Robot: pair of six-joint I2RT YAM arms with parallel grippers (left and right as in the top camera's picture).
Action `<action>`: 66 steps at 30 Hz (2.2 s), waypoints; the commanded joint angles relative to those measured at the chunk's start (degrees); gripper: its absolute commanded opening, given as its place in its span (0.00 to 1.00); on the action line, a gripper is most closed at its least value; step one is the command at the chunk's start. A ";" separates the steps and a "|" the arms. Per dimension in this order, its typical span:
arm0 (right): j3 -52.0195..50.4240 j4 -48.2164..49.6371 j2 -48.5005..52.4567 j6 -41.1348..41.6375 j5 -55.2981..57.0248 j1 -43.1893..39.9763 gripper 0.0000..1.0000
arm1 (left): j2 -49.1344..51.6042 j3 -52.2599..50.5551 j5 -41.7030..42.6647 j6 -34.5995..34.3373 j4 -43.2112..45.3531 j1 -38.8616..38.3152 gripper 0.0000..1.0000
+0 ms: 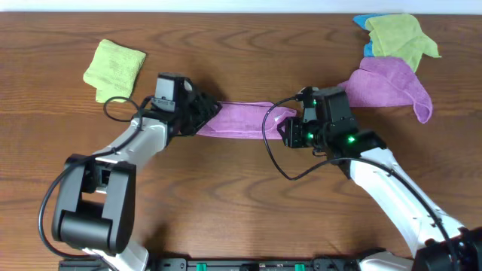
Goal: Fold the cloth
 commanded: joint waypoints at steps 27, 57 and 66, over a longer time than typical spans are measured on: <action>-3.78 -3.02 1.18 6.38 3.91 -0.31 0.50 | 5.70 1.18 -10.67 1.29 1.88 -1.16 0.50; -17.27 26.62 10.95 28.20 7.04 -0.22 0.59 | 6.64 1.16 -10.64 0.81 -4.76 -6.67 0.42; -17.27 25.22 10.95 30.77 13.51 -0.44 0.60 | 6.64 1.16 -10.49 0.81 -7.10 -6.69 0.37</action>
